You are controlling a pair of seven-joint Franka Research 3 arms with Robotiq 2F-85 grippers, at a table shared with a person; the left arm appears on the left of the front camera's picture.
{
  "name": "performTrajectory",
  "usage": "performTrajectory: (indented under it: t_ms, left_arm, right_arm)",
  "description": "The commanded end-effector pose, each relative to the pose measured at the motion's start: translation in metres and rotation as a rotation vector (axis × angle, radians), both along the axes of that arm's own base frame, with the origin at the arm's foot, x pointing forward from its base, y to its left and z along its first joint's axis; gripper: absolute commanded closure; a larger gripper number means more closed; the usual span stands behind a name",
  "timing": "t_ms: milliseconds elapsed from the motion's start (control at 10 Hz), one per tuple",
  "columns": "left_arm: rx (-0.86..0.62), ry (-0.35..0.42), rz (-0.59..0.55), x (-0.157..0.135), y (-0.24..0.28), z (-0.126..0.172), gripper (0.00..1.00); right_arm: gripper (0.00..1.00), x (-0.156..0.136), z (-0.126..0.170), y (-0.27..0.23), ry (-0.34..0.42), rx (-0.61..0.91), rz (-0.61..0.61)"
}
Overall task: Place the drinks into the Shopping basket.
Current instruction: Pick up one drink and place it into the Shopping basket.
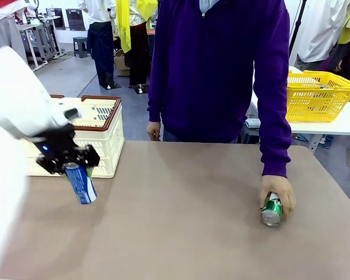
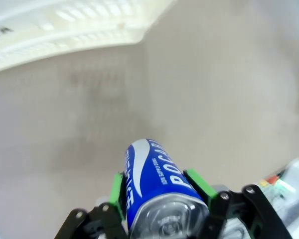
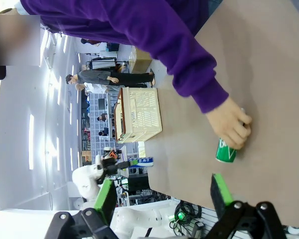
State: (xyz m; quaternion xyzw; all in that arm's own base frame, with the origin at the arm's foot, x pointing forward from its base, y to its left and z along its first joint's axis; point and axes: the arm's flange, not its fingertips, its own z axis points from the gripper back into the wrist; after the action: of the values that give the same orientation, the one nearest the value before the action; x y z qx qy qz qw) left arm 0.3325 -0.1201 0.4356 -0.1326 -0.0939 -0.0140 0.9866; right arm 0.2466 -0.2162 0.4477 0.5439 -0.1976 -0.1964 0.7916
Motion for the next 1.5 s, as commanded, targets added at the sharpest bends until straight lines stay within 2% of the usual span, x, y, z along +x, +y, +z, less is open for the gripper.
performTrajectory:
  t_ms: [0,100,300,400,800,900,1100,1300,1400]
  left_arm:
    - [-0.101,-0.032,-0.031,-0.029,0.018,0.092,1.0]
    - [-0.179,-0.029,-0.084,-0.032,0.028,0.118,1.0]
    - [-0.261,-0.05,-0.105,-0.049,0.041,0.138,1.0]
    - [-0.136,-0.023,-0.053,-0.022,0.043,0.102,1.0]
    - [-0.154,-0.025,-0.082,-0.025,0.043,0.105,1.0]
    - [-0.096,-0.025,-0.074,-0.013,0.041,0.114,1.0]
    - [-0.06,-0.019,-0.016,0.055,0.045,0.158,1.0]
    - [-0.031,-0.093,0.064,0.132,0.047,0.193,1.0]
    - [-0.008,-0.144,0.065,0.171,0.046,0.193,1.0]
  right_arm:
    - [0.0,0.0,0.005,-0.001,-0.009,0.011,-0.002]
    - [0.0,0.0,0.005,-0.001,-0.009,0.011,-0.002]
    - [0.0,0.0,0.005,-0.001,-0.009,0.011,-0.002]
    - [0.0,0.0,0.005,-0.001,-0.009,0.011,-0.002]
    - [0.0,0.0,0.005,-0.001,-0.009,0.011,-0.002]
    - [0.0,0.0,0.005,-0.001,-0.009,0.011,-0.002]
    - [0.0,0.0,0.005,-0.001,-0.009,0.011,-0.002]
    - [0.0,0.0,0.005,-0.001,-0.009,0.011,-0.002]
    - [0.0,0.0,0.005,-0.001,-0.009,0.011,-0.002]
